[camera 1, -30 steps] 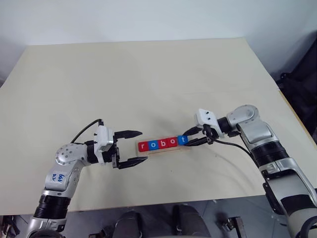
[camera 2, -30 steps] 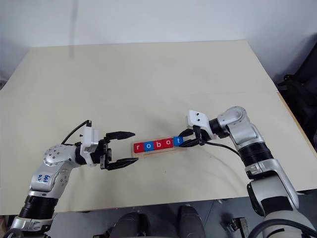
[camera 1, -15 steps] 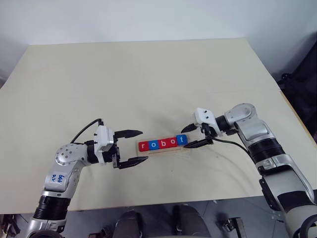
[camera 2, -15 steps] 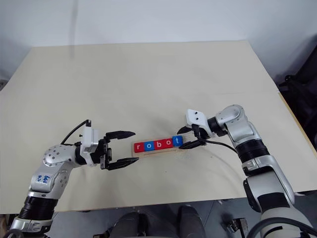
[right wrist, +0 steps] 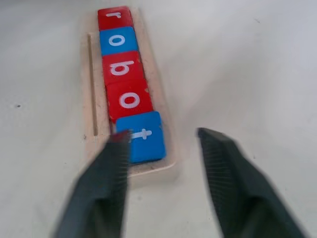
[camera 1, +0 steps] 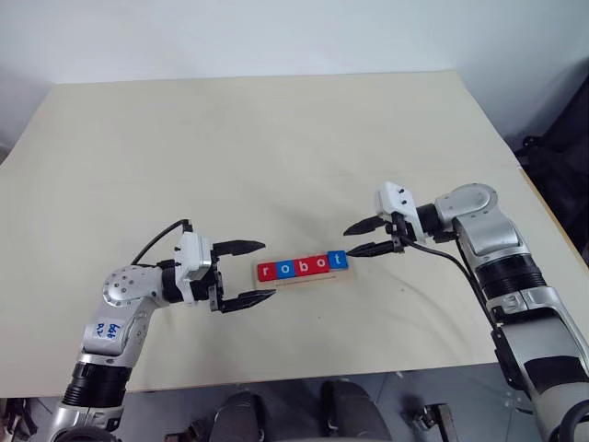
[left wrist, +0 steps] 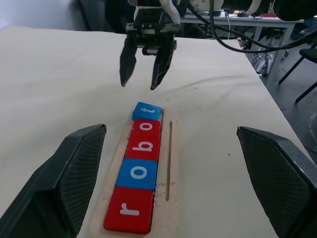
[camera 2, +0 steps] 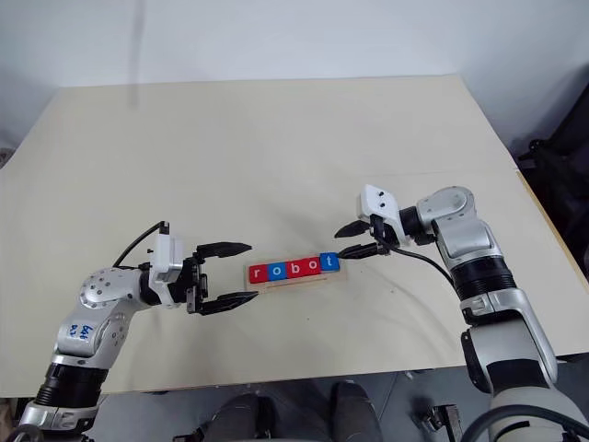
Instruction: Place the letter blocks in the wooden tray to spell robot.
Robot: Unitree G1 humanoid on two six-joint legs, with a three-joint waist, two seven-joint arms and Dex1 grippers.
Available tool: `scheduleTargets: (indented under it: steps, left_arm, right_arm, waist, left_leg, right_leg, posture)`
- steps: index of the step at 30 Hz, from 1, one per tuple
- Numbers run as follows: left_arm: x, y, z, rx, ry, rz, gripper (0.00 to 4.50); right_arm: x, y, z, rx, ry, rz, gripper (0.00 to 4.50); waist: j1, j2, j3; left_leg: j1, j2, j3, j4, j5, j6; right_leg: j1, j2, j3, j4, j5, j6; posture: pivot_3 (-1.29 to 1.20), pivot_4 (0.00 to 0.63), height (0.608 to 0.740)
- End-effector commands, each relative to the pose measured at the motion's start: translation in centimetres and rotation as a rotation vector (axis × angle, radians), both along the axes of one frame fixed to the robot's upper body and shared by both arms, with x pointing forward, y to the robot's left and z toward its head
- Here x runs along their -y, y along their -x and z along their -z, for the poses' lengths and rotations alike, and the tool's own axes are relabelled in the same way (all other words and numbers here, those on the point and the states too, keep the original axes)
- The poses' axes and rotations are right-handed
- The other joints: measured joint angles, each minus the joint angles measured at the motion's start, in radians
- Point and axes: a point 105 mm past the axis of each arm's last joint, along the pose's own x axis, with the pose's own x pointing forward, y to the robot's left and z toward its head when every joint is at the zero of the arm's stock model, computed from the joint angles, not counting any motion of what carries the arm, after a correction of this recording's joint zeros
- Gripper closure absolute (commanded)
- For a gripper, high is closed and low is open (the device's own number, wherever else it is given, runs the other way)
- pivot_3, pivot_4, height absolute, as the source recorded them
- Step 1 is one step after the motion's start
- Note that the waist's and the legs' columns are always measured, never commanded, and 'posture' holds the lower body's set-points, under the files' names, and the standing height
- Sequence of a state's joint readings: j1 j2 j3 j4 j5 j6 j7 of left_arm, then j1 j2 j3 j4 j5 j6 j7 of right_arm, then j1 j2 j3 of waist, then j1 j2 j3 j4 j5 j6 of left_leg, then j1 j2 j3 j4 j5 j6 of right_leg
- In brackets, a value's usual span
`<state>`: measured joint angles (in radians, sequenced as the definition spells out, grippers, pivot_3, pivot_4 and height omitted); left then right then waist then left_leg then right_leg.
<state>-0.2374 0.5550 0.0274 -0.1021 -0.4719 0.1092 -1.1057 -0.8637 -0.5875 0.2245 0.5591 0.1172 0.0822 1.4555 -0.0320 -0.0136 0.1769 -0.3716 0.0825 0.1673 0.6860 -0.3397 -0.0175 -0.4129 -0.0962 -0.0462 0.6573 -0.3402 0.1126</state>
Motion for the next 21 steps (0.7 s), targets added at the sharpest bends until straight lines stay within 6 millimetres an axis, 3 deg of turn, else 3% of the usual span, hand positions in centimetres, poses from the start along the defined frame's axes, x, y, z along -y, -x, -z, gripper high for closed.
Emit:
scheduleTargets:
  steps: [1,3,14,21]
  left_arm:
    - [0.1,-0.1,-0.8,0.035,0.015,0.006,0.0]
    - [0.1,-0.1,-0.9,0.036,0.015,0.005,0.0]
    - [0.1,0.0,-0.9,0.037,0.018,-0.003,0.0]
    - [0.2,-0.1,-0.9,0.038,0.019,-0.004,0.0]
  right_arm:
    - [-0.2,-0.8,-0.3,0.075,-0.015,0.027,3.78]
    - [-0.4,-1.0,0.2,0.077,-0.003,0.036,4.45]
    - [-1.2,0.0,1.7,0.023,0.005,-0.005,4.48]
    - [-1.2,-0.8,0.8,0.073,-0.028,0.034,4.48]
  waist:
    - [-0.002,0.0,0.0]
    - [-0.001,0.0,0.0]
    - [0.0,0.0,0.0]
    - [0.0,0.0,0.0]
  left_leg:
    - [0.0,0.0,0.0,0.0,0.0,0.0]
    - [0.0,0.0,0.0,0.0,0.0,0.0]
    - [0.0,0.0,0.0,0.0,0.0,0.0]
    - [0.0,0.0,0.0,0.0,0.0,0.0]
  right_leg:
    - [0.0,0.0,0.0,0.0,0.0,0.0]
    - [0.0,0.0,0.0,0.0,0.0,0.0]
    - [0.0,0.0,0.0,0.001,0.0,0.0]
    - [0.0,0.0,0.0,0.001,0.0,0.0]
  posture:
    - [0.0,0.15,0.74]
    - [0.0,0.15,0.74]
    - [0.0,0.15,0.74]
    - [0.0,0.15,0.74]
